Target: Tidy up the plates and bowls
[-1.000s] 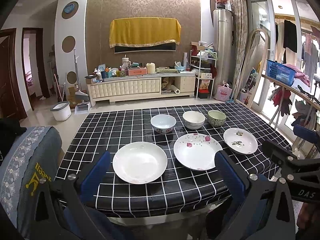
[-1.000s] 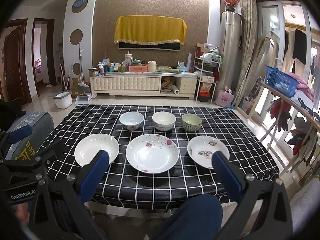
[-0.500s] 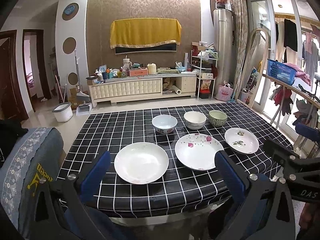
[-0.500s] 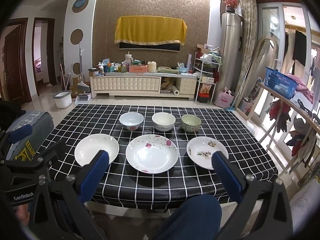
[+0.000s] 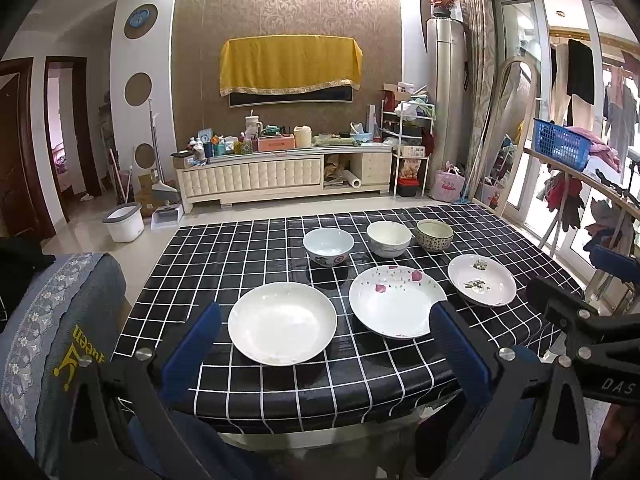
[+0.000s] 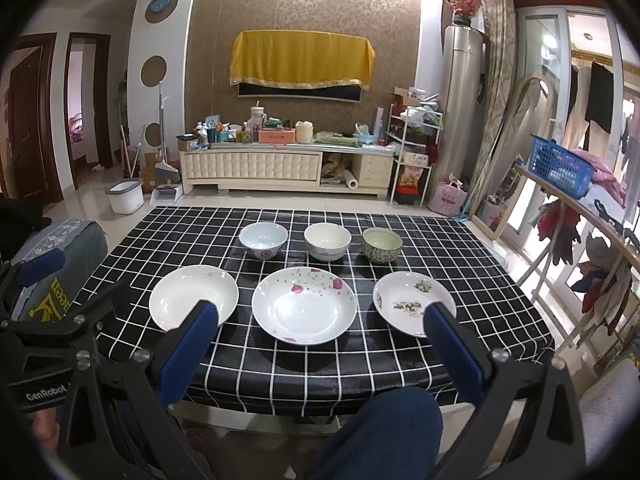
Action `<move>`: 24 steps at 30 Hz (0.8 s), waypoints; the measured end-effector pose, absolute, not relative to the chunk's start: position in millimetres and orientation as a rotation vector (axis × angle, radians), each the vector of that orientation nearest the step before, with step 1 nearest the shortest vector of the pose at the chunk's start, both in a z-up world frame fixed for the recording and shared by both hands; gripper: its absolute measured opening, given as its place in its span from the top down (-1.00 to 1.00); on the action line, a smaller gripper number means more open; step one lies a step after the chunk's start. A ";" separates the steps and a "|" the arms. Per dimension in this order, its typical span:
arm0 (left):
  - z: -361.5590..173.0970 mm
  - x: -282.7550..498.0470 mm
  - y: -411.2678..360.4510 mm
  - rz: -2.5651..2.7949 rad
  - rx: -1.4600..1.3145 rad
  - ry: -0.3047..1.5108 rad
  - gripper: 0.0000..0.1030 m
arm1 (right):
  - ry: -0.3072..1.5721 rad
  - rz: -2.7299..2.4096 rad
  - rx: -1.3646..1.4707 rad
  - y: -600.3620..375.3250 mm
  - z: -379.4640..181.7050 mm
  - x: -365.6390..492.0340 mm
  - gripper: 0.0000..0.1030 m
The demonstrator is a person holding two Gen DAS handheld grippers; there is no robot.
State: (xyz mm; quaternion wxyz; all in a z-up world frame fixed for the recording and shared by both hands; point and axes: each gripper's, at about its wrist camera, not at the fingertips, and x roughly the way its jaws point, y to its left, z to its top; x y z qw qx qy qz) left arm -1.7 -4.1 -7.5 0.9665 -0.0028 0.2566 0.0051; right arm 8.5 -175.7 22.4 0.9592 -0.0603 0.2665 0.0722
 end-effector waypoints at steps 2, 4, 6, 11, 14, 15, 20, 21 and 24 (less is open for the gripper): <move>-7.4 -1.3 -3.8 0.009 -0.008 0.519 -1.00 | 0.540 0.147 -0.122 -174.7 22.5 8.1 -1.00; -7.8 -1.4 -3.1 0.005 -0.021 0.520 -1.00 | 0.535 0.149 -0.127 -174.0 23.0 6.6 -1.00; -8.9 -1.6 -2.7 0.001 -0.023 0.523 -1.00 | 0.532 0.150 -0.133 -173.1 23.3 5.2 -1.00; -8.5 -3.6 -3.8 0.007 -0.017 0.519 -1.00 | 0.531 0.150 -0.132 -172.5 24.0 3.8 -1.00; -7.4 -4.3 -3.1 0.003 -0.016 0.518 -1.00 | 0.529 0.148 -0.134 -172.7 23.9 3.6 -1.00; -7.2 -4.2 -3.2 0.002 -0.016 0.518 -1.00 | 0.529 0.147 -0.136 -172.8 24.1 3.4 -1.00; -5.9 -3.4 -3.3 0.000 -0.013 0.524 -1.00 | 0.536 0.147 -0.136 -173.3 25.5 5.7 -1.00; -5.3 -2.8 -3.0 0.000 -0.013 0.524 -1.00 | 0.537 0.147 -0.136 -173.7 26.2 6.9 -1.00; -4.9 -1.9 -2.9 -0.002 -0.018 0.527 -1.00 | 0.526 0.128 -0.155 -172.2 28.0 8.4 -1.00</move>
